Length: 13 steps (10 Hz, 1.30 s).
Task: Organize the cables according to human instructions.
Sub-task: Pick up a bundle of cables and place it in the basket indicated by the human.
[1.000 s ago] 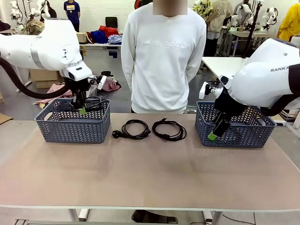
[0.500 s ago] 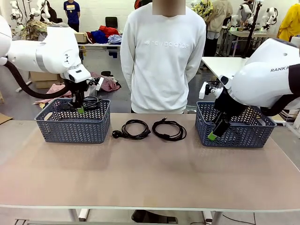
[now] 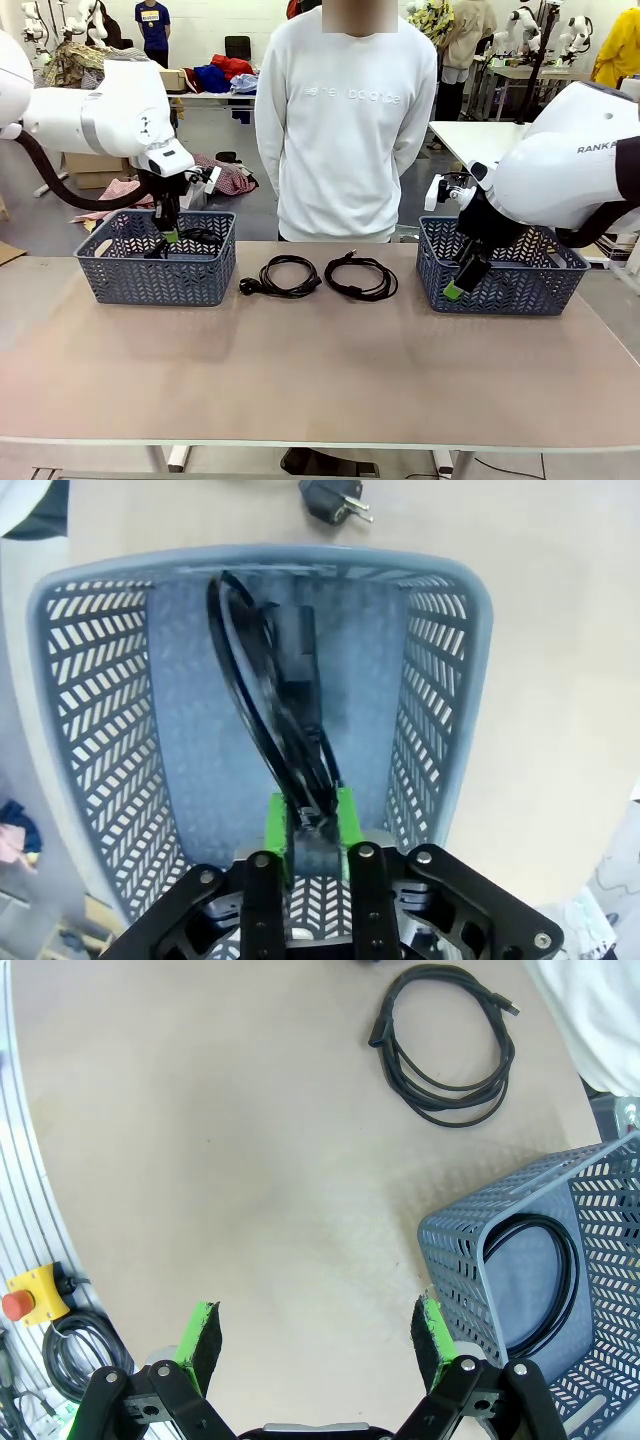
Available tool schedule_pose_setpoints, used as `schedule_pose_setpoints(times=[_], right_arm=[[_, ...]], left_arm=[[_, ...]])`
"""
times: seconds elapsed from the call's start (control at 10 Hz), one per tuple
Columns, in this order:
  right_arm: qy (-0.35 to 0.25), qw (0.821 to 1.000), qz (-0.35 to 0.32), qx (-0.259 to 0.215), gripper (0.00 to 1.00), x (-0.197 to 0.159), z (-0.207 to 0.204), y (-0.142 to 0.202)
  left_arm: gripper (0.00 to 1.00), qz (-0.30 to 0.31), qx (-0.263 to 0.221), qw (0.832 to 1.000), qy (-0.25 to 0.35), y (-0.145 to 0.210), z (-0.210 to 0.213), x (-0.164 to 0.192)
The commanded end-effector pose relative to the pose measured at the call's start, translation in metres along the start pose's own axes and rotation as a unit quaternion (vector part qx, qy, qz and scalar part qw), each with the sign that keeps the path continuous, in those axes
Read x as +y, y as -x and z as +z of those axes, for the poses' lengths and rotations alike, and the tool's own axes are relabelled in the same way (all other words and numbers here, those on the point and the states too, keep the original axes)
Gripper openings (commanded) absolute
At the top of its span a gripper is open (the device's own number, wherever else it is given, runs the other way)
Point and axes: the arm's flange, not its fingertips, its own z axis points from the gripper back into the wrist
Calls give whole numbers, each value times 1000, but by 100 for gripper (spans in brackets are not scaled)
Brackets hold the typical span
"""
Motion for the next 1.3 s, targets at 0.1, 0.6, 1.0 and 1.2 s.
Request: schedule_pose_setpoints(times=[0.1,0.6,1.0,1.2], right_arm=[[4,1000,-4,-1,100,0,1,0],[4,1000,-4,-1,100,0,1,0],[4,1000,-4,-1,100,0,1,0],[4,1000,-4,-1,100,0,1,0]], left_arm=[[57,2,3,1000,16,2,12,7],[100,9,2,1000,28,0,27,14],[100,17,0,999,41,0,31,16],[100,6,5,1000,29,0,28,12]])
